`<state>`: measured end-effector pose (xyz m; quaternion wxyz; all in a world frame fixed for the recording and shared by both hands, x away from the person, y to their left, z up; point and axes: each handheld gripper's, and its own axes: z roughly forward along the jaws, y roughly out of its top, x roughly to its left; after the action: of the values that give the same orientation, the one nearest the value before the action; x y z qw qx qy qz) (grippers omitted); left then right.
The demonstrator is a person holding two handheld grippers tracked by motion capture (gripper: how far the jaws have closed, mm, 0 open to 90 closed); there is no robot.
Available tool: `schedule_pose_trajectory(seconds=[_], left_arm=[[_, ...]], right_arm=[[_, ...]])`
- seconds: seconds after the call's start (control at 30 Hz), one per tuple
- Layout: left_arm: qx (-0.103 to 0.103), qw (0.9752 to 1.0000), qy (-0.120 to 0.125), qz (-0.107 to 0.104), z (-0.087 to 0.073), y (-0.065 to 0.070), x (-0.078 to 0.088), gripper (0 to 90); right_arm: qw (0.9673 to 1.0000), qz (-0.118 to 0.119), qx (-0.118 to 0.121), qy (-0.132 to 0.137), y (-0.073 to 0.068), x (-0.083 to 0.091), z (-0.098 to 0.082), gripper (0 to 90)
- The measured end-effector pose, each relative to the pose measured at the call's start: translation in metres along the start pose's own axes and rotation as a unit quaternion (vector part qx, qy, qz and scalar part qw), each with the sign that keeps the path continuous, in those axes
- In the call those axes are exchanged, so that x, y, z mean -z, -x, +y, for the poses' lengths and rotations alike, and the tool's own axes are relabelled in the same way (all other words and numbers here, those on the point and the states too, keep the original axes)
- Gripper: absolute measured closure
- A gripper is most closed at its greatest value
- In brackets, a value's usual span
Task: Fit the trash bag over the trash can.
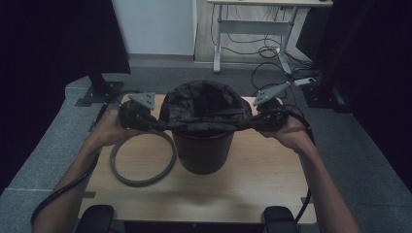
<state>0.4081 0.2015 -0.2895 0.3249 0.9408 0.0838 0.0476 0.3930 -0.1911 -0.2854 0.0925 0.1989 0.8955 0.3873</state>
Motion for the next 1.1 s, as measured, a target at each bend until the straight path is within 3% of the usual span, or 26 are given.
schedule_pose_trajectory(seconds=[0.13, 0.37, 0.57, 0.63, 0.77, 1.0, 1.1], left_arm=[[0.0, 0.9998, 0.019, -0.005, -0.005, 0.003, -0.002, 88.6], [0.005, 0.9998, 0.014, -0.01, -0.01, 0.001, -0.014, 89.1], [0.015, 0.9987, 0.035, -0.035, -0.016, 0.001, -0.021, 89.1], [0.01, 0.9985, 0.04, -0.037, -0.016, 0.004, -0.022, 88.9], [0.01, 0.9985, 0.042, -0.034, -0.015, 0.005, -0.023, 88.9], [0.018, 0.9974, 0.054, -0.044, -0.02, 0.004, -0.029, 89.2], [0.016, 0.9978, 0.047, -0.044, -0.019, 0.006, -0.032, 89.1]], right_arm=[[0.9999, 0.012, -0.001, -0.005, -0.004, -0.009, -0.009, 88.9], [0.9996, 0.024, -0.001, 0.014, -0.014, -0.014, -0.015, 88.9], [0.9985, 0.042, -0.007, 0.033, -0.019, -0.015, -0.022, 88.9], [0.999, 0.038, -0.007, 0.023, -0.019, -0.018, -0.026, 88.8], [0.9987, 0.041, -0.017, 0.027, -0.019, -0.027, -0.032, 88.6], [0.9996, 0.026, -0.003, 0.011, -0.031, -0.046, -0.03, 87.6], [0.9998, 0.02, -0.004, 0.001, -0.032, -0.052, -0.032, 87.7]])
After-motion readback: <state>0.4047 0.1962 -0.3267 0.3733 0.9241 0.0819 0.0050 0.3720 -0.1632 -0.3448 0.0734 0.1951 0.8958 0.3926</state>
